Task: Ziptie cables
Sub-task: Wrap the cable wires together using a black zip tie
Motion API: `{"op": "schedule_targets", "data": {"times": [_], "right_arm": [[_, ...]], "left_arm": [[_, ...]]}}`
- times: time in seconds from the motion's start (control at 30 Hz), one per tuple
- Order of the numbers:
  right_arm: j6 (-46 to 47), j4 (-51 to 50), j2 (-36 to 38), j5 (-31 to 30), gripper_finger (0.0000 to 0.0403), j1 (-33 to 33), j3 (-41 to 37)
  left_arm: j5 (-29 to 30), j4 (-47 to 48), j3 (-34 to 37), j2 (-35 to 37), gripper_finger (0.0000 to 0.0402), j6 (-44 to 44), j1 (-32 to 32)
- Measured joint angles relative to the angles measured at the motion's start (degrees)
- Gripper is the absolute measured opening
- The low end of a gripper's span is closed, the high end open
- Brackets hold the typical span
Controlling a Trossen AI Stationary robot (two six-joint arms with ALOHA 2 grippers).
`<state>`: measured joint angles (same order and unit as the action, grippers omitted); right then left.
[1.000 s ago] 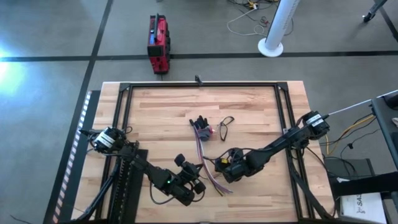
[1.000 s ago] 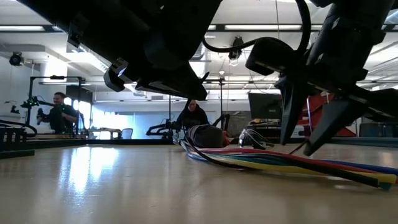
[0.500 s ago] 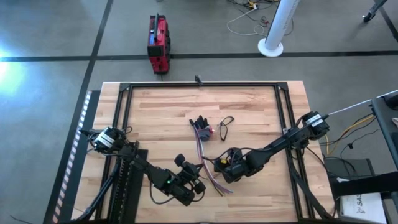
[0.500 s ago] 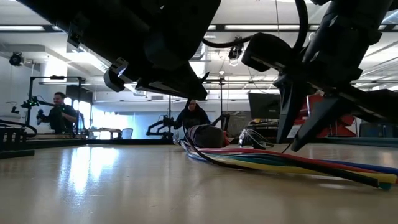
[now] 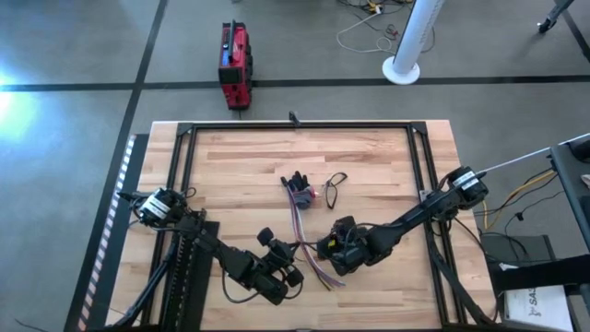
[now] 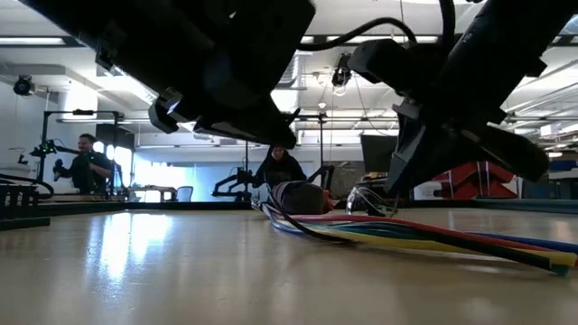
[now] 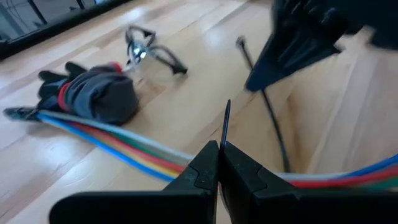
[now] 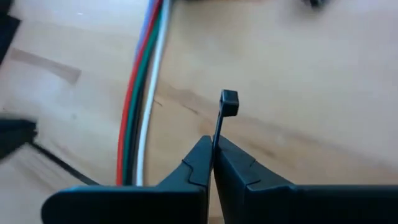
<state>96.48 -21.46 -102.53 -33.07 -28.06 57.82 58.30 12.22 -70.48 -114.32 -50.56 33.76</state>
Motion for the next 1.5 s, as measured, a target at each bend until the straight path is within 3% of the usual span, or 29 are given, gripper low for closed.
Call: {"op": "schedule_targets", "data": {"times": [0.13,0.3,0.5,0.67,0.93,1.2,1.3,1.5], "right_arm": [[-9.6,2.2,-1.6,-6.6,0.0,-0.9,0.0],[-26.1,8.3,-3.7,-14.9,0.0,-1.1,0.0],[-42.8,11.2,-4.4,-19.6,0.0,-0.9,0.0],[-52.8,11.3,-4.4,-22.1,0.0,-0.9,0.0],[-63.3,11.3,-4.4,-20.4,0.0,0.3,0.0],[-70.1,11.3,-4.4,-13.4,0.0,3.4,2.0],[-71.3,10.7,-4.4,-12.7,0.0,4.1,3.3],[-68.3,6.0,-4.4,-5.2,0.0,6.1,5.8]], "left_arm": [[-0.5,5.3,0.3,1.5,0.0,-4.9,0.0],[-2.9,4.0,1.0,1.5,0.0,-5.3,-0.6],[-4.8,3.0,1.3,1.1,0.0,-2.2,-2.3],[-1.1,-1.3,1.3,0.2,0.0,1.6,-3.3],[-0.8,-6.6,1.3,-0.8,0.0,5.1,-5.8],[1.0,-6.6,1.3,-0.8,0.0,10.9,-7.0],[3.7,-6.7,1.3,-0.8,0.0,13.9,-7.0],[4.4,-6.5,1.3,-0.8,0.0,17.3,-7.0]]}}
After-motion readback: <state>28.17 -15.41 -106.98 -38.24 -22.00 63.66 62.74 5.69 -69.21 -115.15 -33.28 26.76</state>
